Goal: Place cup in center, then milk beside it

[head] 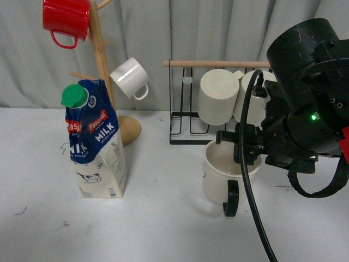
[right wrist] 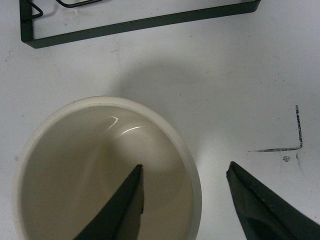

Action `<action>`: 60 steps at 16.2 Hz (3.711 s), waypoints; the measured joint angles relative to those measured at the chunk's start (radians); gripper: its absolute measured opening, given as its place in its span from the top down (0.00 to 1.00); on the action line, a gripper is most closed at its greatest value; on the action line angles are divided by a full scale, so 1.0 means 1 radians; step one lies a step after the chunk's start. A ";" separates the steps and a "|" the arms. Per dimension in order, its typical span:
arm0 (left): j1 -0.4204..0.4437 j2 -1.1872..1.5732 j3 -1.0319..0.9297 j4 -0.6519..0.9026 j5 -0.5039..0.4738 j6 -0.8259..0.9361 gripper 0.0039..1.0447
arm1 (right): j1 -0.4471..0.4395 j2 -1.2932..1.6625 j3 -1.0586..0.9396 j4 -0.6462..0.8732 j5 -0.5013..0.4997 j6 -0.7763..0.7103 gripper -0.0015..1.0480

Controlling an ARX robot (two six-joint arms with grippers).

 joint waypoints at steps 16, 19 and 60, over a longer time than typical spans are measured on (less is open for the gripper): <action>0.000 0.000 0.000 0.000 0.000 0.000 0.06 | -0.138 -0.774 -0.581 0.708 0.106 -0.363 0.64; 0.000 0.000 0.000 0.000 0.000 0.000 0.06 | -0.152 -1.059 -0.772 0.565 0.070 -0.382 0.93; 0.060 0.497 0.322 -0.257 0.105 -0.111 0.06 | -0.326 -1.999 -1.128 0.048 -0.095 -0.393 0.27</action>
